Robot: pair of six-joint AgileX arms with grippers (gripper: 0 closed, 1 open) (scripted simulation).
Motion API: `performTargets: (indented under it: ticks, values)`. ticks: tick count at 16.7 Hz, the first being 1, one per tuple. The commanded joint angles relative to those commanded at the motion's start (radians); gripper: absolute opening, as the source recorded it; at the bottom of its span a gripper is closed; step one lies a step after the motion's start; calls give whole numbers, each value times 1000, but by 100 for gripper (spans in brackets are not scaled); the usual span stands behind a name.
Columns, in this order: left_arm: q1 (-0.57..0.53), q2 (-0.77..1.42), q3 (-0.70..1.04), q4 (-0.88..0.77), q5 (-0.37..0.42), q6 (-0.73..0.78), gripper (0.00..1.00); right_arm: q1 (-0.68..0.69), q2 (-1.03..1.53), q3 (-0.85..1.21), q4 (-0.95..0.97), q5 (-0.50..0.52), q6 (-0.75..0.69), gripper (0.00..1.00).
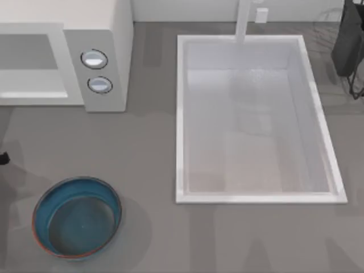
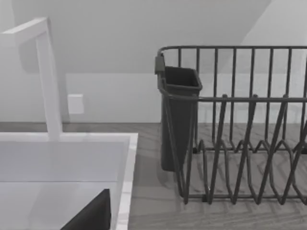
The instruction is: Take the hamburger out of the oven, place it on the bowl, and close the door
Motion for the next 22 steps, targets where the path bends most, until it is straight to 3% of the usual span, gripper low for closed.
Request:
performTargets:
  ticks: [6, 17, 22]
  values:
    - [-6, -95, 15, -103, -3, 1, 0, 0, 0, 0, 0, 0, 0, 100]
    - [-4, -594, 57, -657, -9, 1, 0, 0, 0, 0, 0, 0, 0, 100]
    - [-4, -628, 61, -692, -10, 1, 0, 0, 0, 0, 0, 0, 0, 100]
